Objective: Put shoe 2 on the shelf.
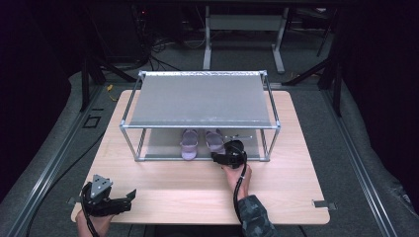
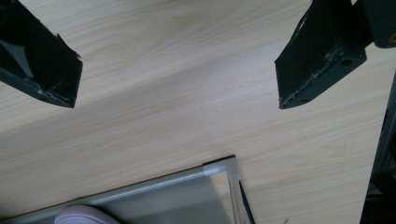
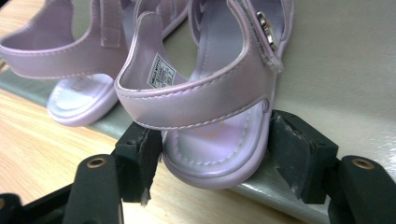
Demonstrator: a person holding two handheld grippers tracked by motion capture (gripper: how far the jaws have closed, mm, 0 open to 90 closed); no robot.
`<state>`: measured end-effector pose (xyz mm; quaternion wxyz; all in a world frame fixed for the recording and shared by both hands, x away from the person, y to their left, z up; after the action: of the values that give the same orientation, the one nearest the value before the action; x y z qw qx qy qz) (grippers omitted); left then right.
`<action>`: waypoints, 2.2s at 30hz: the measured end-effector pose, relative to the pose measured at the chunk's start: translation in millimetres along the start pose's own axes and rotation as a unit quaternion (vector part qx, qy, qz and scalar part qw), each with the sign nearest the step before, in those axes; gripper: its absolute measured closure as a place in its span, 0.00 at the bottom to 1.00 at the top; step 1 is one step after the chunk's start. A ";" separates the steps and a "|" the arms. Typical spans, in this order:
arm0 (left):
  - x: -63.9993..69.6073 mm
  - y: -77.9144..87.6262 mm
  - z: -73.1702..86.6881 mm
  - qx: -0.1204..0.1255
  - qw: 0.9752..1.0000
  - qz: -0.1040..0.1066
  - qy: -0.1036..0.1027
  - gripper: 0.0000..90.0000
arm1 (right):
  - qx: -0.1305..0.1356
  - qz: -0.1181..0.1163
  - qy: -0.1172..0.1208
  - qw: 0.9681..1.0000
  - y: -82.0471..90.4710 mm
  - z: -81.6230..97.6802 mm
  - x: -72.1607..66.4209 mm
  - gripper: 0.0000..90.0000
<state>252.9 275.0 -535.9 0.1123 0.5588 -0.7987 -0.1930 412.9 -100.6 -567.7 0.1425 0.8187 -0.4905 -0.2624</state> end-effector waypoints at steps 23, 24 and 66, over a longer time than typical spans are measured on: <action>0.8 1.8 -0.8 0.000 1.000 0.002 -0.005 0.01 | -0.021 0.022 0.095 0.995 -2.1 4.4 -18.2 0.37; 0.3 1.7 -0.8 0.000 1.000 0.001 -0.005 0.01 | -0.017 0.013 0.094 0.995 -2.8 4.1 -18.9 0.37; 2.5 0.9 -9.0 -0.001 1.000 0.000 -0.017 0.00 | 0.025 -0.011 0.141 0.990 100.9 -7.1 -9.2 0.06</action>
<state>254.8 271.3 -527.5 0.0995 0.5551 -0.8005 -0.2030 339.9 -140.9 -509.6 0.1869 0.8560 -0.4629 -0.1341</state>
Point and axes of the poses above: each handheld gripper's, and its own axes: y roughly backward along the jaws, z roughly out of its underside, x roughly to its right, the point moved 2 cm from there along -y, roughly forward along the jaws, and after that the axes turned 12 degrees about x, right-handed, at the moved point
